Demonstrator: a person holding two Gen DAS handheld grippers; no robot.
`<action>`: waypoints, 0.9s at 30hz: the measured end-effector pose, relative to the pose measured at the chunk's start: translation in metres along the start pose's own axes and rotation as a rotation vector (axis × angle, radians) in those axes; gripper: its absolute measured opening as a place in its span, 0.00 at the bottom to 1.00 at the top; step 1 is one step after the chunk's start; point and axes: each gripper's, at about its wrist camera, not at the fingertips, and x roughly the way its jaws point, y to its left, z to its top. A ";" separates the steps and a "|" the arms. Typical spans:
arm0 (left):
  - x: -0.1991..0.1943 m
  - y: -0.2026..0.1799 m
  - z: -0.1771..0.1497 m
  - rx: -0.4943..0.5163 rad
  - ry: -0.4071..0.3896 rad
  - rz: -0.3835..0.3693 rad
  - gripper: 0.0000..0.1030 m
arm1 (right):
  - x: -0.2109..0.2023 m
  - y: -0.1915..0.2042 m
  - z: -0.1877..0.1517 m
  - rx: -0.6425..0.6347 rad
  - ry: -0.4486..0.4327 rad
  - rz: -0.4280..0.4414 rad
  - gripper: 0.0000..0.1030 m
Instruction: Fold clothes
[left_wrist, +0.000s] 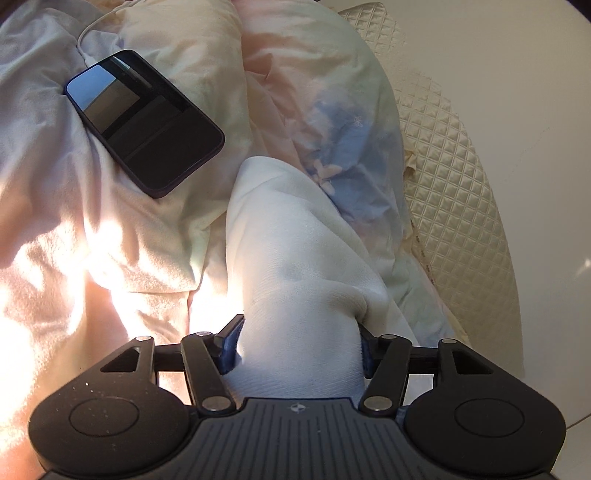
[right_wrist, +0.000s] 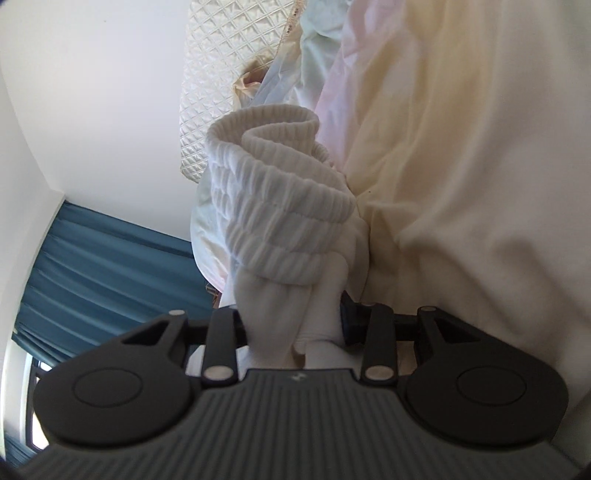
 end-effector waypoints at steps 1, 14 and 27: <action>-0.004 -0.002 0.001 -0.003 0.005 0.008 0.60 | -0.002 0.002 0.000 0.002 0.002 -0.011 0.40; -0.076 -0.046 -0.001 0.158 -0.030 0.092 0.98 | -0.057 0.063 0.017 -0.157 -0.029 -0.210 0.84; -0.199 -0.148 -0.055 0.560 -0.173 0.202 1.00 | -0.126 0.185 -0.021 -0.609 -0.075 -0.245 0.84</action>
